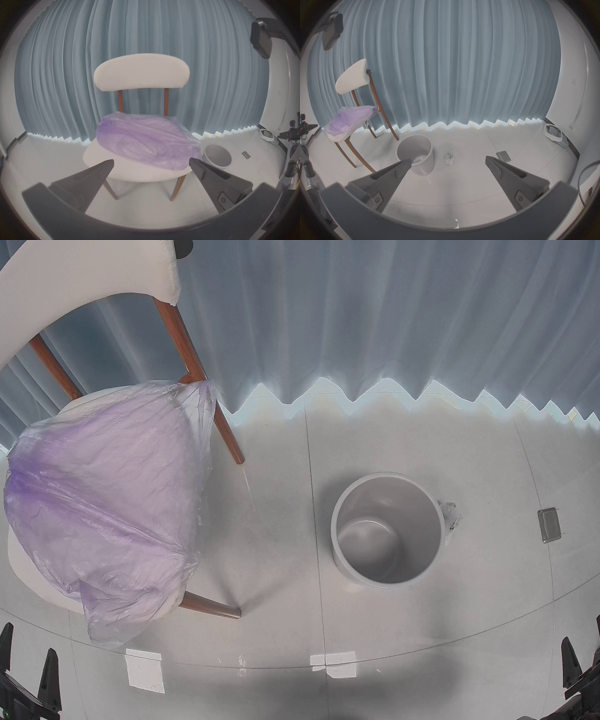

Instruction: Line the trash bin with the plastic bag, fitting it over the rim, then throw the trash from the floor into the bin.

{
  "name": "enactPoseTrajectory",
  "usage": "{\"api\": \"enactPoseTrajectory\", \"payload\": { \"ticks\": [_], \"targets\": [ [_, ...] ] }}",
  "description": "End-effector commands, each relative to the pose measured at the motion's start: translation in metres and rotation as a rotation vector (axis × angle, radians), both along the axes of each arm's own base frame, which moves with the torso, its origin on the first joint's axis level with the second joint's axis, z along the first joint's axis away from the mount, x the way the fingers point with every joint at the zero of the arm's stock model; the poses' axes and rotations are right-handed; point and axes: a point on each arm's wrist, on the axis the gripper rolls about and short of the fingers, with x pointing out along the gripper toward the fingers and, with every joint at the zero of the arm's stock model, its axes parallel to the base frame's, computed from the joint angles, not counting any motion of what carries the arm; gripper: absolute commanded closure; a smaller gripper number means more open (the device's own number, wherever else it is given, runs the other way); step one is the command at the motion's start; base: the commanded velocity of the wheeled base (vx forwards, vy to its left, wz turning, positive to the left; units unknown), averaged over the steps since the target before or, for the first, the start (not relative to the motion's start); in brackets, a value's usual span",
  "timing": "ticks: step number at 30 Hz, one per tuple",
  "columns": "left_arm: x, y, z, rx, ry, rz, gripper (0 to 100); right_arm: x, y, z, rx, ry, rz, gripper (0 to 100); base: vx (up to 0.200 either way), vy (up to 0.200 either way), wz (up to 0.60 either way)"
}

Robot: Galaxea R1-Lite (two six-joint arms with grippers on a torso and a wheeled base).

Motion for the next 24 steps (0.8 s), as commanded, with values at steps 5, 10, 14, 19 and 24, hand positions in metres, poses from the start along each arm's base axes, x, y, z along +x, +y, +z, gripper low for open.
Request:
{"api": "enactPoseTrajectory", "payload": {
  "ticks": [5,10,14,19,24],
  "targets": [
    [-0.003,-0.001,0.005,0.054,-0.051,-0.045,0,0.0,0.0,-0.005,0.0,0.0,0.001,0,0.0,0.0,0.0],
    [-0.015,-0.005,0.044,0.049,-0.045,-0.224,0,0.0,0.0,-0.005,0.0,0.0,0.001,0,0.0,0.0,0.0],
    [-0.006,-0.006,0.082,0.007,0.08,-0.336,0,0.0,0.0,-0.005,0.0,0.0,0.004,0,0.0,0.0,0.0],
    [0.016,-0.009,0.101,-0.004,0.167,-0.436,0,0.0,0.0,-0.005,-0.002,0.0,0.004,0,0.0,0.0,0.0],
    [0.05,-0.013,0.122,0.007,0.206,-0.581,0,0.0,0.0,-0.005,-0.003,0.0,0.005,0,0.0,0.0,0.0]
  ]
}}
